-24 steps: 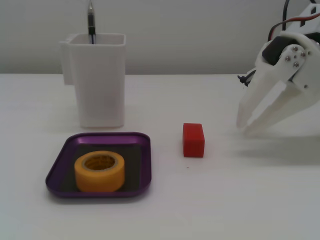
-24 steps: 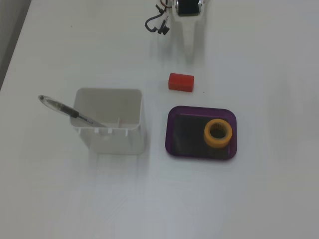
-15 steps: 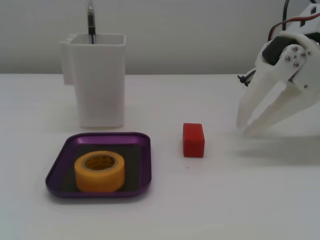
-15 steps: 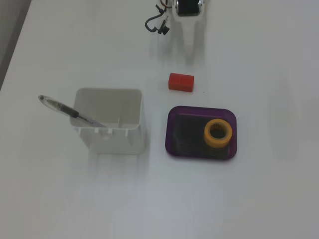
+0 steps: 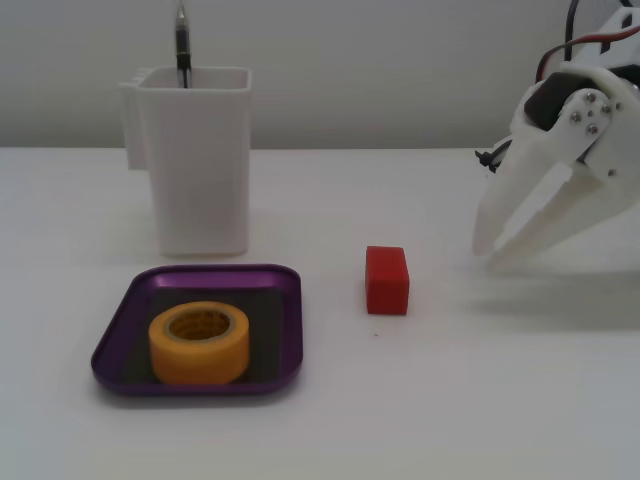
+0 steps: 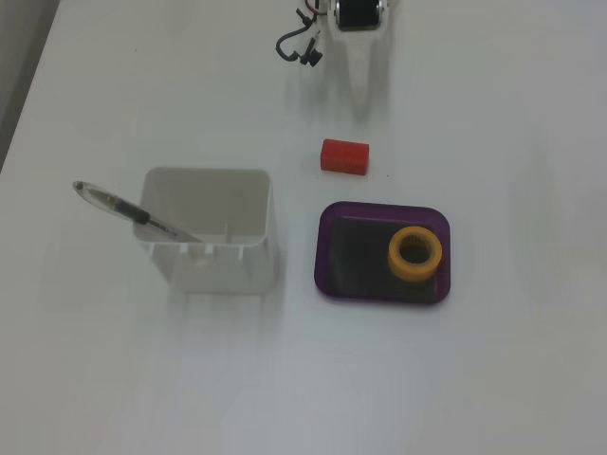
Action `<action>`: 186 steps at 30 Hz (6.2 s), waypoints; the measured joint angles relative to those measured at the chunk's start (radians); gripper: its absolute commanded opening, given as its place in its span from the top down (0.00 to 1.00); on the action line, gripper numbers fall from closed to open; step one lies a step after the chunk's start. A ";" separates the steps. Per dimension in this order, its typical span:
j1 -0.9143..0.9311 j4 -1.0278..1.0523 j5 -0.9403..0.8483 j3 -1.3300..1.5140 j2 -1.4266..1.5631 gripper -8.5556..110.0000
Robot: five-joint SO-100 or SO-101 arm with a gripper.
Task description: Pick up the red cube and place it in the box.
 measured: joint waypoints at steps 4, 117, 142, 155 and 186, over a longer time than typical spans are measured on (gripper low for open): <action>0.003 -0.021 -0.009 -0.008 0.000 0.93; -0.078 0.011 0.032 -1.669 -1.921 0.93; 0.005 0.011 0.032 -1.925 -2.244 0.89; 0.003 0.201 0.032 -2.068 -2.244 0.73; 0.106 0.267 0.032 -1.302 -1.239 0.73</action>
